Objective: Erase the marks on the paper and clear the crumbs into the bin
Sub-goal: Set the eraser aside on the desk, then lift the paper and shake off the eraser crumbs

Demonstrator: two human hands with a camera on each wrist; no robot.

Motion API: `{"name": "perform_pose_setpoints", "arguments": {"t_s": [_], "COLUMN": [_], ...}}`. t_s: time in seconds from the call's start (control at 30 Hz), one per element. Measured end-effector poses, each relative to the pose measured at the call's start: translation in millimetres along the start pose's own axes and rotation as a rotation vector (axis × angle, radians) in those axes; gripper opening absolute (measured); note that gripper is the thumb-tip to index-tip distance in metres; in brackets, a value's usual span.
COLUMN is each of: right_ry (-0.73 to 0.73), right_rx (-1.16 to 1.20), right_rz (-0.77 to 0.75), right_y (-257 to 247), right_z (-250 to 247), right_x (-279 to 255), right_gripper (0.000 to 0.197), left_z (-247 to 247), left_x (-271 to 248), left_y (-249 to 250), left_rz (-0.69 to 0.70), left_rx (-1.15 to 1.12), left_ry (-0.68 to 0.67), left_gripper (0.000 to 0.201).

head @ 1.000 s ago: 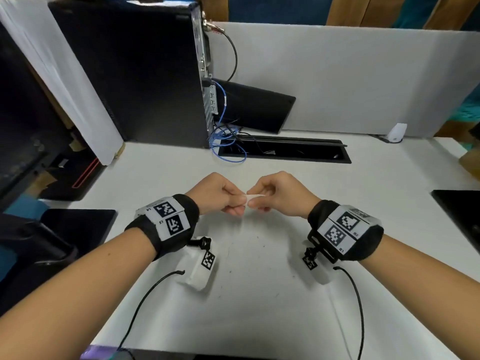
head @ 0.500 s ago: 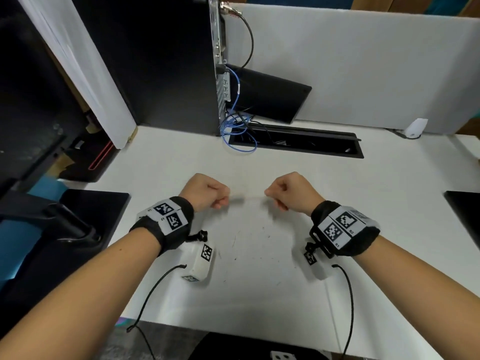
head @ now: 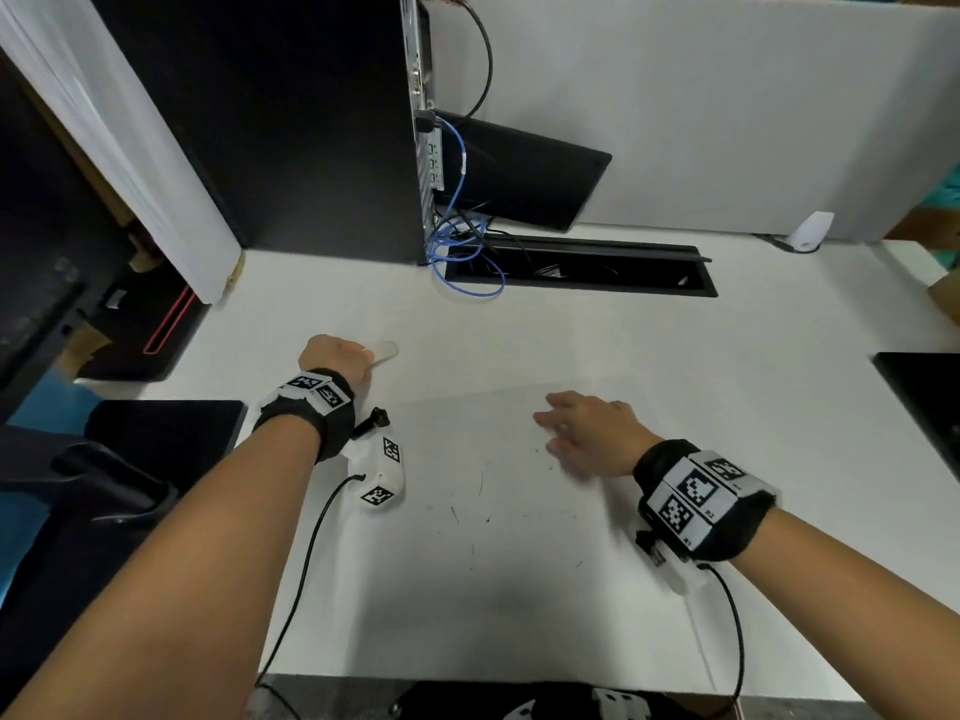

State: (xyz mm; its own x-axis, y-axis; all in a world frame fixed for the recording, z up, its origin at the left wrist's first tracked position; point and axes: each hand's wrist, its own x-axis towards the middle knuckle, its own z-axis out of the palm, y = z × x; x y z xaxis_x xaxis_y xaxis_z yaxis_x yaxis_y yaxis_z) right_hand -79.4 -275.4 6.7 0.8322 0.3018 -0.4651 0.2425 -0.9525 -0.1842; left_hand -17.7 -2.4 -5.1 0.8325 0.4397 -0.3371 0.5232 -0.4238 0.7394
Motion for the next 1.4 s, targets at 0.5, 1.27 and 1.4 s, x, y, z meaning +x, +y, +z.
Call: {"name": "perform_pose_setpoints", "arguments": {"t_s": [0.5, 1.27, 1.4], "right_ry": [0.06, 0.077, 0.142], "right_rx": [0.166, 0.267, 0.464], "right_rz": [0.048, 0.612, 0.661], "right_y": [7.3, 48.9, 51.9], "right_z": [-10.5, -0.5, 4.5], "right_x": [2.9, -28.9, -30.4], "right_gripper": [0.051, 0.098, 0.11], "left_z": [6.8, 37.1, 35.1], "left_x": [-29.6, -82.6, -80.9], "left_y": [-16.7, -22.9, -21.9], "left_rz": [0.107, -0.017, -0.012], "left_rx": [0.212, 0.518, 0.385], "left_ry": [0.025, -0.156, -0.185], "left_gripper": [0.011, 0.051, 0.048]}}
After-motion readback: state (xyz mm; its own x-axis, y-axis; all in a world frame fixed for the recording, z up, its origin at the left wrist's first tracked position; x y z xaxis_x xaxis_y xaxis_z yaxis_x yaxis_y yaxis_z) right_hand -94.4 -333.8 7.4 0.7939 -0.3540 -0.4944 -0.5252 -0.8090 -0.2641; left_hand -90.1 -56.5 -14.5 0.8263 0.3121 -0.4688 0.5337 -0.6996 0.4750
